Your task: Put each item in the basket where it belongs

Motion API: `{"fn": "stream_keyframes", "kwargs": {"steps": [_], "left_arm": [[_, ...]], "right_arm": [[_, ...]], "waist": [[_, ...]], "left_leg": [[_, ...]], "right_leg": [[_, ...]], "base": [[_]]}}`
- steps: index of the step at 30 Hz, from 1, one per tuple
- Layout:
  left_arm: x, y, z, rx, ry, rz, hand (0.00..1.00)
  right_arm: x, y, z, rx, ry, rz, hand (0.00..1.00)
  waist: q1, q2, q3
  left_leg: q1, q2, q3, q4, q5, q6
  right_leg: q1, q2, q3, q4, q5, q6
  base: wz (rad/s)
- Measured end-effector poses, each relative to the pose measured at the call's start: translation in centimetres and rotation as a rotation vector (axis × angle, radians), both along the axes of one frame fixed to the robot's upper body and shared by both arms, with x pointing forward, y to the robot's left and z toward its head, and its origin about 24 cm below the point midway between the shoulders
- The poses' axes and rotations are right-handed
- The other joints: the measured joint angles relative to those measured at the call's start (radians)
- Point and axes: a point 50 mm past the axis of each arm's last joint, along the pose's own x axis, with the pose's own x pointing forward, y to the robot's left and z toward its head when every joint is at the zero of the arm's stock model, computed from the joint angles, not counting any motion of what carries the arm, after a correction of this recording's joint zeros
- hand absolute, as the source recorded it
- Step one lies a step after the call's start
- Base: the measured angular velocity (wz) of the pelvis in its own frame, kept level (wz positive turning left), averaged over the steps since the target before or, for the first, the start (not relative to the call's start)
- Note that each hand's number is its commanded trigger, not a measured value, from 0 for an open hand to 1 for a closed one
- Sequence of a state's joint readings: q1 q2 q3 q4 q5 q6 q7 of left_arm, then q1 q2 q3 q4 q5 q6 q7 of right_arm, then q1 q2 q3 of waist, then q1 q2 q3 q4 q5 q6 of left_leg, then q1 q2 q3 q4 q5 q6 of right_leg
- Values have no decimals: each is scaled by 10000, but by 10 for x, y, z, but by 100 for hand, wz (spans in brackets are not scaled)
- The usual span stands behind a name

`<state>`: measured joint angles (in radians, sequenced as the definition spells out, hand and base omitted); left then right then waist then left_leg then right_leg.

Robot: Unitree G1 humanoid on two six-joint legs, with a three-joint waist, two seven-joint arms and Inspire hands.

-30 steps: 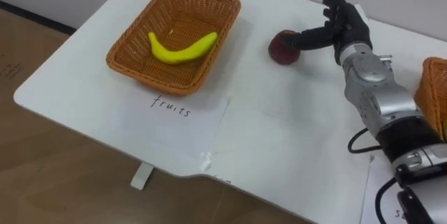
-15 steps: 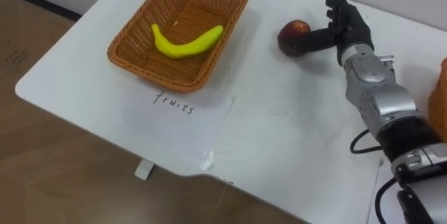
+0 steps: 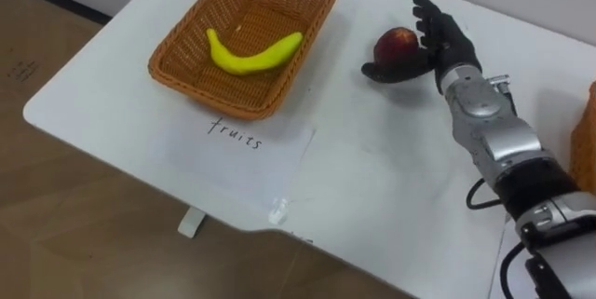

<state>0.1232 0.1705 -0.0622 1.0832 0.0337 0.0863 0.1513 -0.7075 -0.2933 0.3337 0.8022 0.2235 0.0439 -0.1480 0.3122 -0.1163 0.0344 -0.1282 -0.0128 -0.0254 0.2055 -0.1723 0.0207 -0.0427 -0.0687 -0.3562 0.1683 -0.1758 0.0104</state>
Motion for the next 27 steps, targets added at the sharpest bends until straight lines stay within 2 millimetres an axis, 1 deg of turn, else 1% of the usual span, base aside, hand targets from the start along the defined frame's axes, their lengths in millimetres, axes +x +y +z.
{"fn": "stream_keyframes", "kwargs": {"steps": [3, 10, 15, 24, 25, 26, 27], "left_arm": [[-4, 0, -1, -138, 216, -2, 0], [-12, 1, -3, -101, 724, 105, 0], [-12, 1, -3, -87, 784, 117, 0], [-12, 1, -3, -62, 799, 93, 0], [-12, 1, -3, -53, 801, 72, 0], [-12, 1, -3, -49, 800, 65, 0], [-12, 1, -3, -45, 799, 56, 0]], "right_arm": [[-1, 0, -6, -17, 246, 13, 0], [-2, -2, -10, -381, 317, 3, 0], [-2, -2, -11, -693, 391, 154, 0], [-2, -1, -12, -686, 433, 230, 0], [-2, -1, -12, -682, 437, 240, 11], [-2, -1, -12, -682, 439, 243, 100], [-2, -1, -12, -679, 440, 249, 100]], "waist": [[75, 0, 0], [242, 1, 0], [251, 2, 1], [249, 7, 4], [249, 7, 4], [249, 7, 4], [247, 8, 4]], "left_leg": [[-2, 2, 0, 17, 0, 0], [-7, 4, -3, 87, 0, 0], [-17, 4, -4, 134, 0, 0], [-38, 6, -3, 149, -1, -1], [-38, 7, -3, 148, -1, -1], [-38, 7, -4, 148, -1, -1], [-40, 8, -1, 147, -1, -1]], "right_leg": [[3, 1, -2, 4, 3, -5], [36, -2, -25, 11, 9, -15], [41, -4, -24, 25, 16, -24], [28, -2, -29, 39, 21, -31], [28, -2, -30, 39, 21, -32], [28, -1, -31, 39, 21, -32], [28, -1, -32, 38, 21, -32]], "base": [[0], [0], [0], [0], [0], [0], [0]]}}
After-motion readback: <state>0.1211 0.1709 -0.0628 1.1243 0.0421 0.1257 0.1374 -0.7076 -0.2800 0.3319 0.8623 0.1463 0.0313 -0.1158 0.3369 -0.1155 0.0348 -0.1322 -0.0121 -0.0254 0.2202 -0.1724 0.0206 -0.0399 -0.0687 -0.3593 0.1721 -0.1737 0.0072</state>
